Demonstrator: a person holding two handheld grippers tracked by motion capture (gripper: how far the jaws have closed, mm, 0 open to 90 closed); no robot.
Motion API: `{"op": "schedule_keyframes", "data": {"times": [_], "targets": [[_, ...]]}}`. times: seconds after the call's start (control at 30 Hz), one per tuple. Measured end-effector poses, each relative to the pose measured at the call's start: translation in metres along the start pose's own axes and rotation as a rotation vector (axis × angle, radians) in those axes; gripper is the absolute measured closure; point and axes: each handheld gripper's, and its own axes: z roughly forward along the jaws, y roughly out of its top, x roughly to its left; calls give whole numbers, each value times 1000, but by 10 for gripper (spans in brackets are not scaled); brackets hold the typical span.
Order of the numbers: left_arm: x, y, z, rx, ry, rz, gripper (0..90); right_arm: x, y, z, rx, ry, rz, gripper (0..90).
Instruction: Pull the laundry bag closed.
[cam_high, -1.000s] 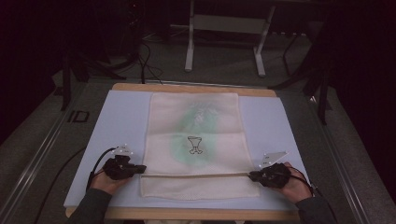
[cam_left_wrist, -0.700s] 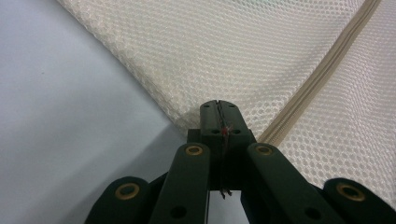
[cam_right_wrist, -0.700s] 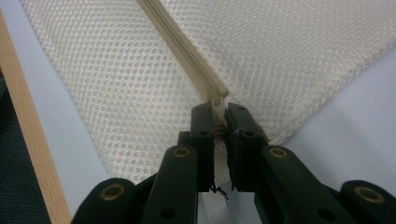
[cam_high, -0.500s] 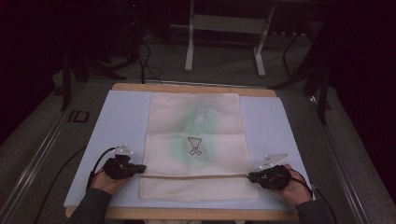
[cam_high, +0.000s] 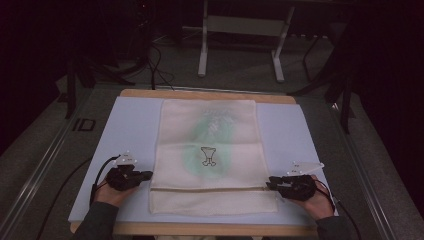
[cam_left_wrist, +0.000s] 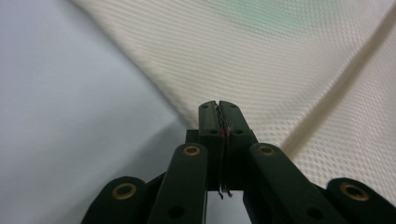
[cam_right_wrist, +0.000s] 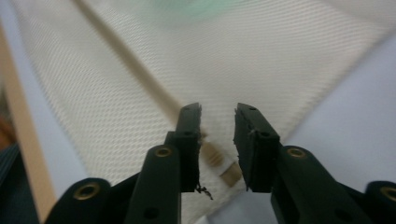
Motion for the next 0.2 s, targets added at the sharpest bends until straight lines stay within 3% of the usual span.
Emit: {"op": "schedule_keyframes", "data": {"times": [0.03, 0.07, 0.1, 0.2], "targets": [[4, -1, -2, -23, 34, -23, 846, -4, -2, -2, -27, -30, 36, 687], [4, -1, -2, -23, 34, -23, 834, -4, -2, -2, -27, -30, 36, 687], [7, -2, -3, -32, 78, -37, 818, -9, -5, -2, -40, -72, 81, 672], [10, -3, -4, -46, 114, -60, 750, -10, -6, -2, -40, -92, 93, 661]]}}
